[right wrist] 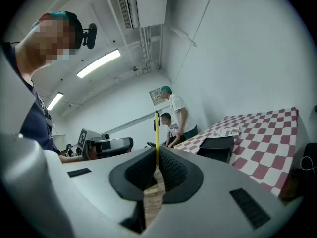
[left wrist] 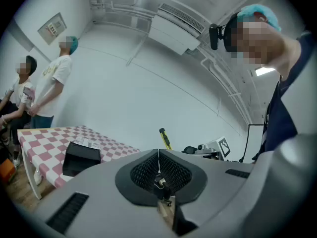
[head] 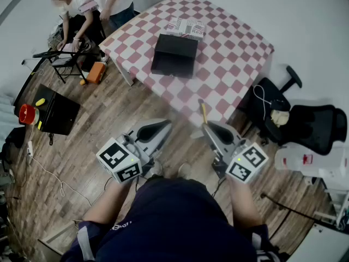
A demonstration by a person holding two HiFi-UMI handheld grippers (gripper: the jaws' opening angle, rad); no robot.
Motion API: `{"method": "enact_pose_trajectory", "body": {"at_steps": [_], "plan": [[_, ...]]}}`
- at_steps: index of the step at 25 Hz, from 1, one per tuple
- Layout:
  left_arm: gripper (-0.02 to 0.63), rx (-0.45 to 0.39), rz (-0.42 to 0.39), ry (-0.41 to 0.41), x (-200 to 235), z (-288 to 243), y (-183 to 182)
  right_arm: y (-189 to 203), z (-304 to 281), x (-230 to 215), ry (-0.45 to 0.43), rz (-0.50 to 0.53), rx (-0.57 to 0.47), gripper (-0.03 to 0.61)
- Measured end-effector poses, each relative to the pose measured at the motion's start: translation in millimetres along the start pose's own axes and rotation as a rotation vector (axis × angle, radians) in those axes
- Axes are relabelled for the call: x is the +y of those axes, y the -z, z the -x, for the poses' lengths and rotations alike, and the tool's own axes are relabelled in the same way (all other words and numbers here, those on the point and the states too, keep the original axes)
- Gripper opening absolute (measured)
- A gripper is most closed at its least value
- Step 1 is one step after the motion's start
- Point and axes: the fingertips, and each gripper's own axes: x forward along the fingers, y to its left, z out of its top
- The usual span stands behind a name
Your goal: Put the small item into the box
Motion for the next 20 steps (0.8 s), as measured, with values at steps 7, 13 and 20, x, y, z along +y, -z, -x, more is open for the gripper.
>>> {"method": "enact_pose_trajectory", "body": {"at_steps": [7, 13, 20], "plan": [[0.035, -0.002, 0.004, -0.009, -7.3, -6.1, 2.8, 1.8, 12.9, -5.3, 0.003, -0.004, 0.000, 0.033], [0.035, 0.010, 0.015, -0.018, -19.7, -12.3, 15.6, 10.0, 23.6, -9.1, -0.009, -0.034, -0.002, 0.034], [0.035, 0.022, 0.024, -0.041, -40.1, -22.4, 32.8, 20.2, 45.6, -16.6, -0.034, -0.056, 0.009, 0.034]]}}
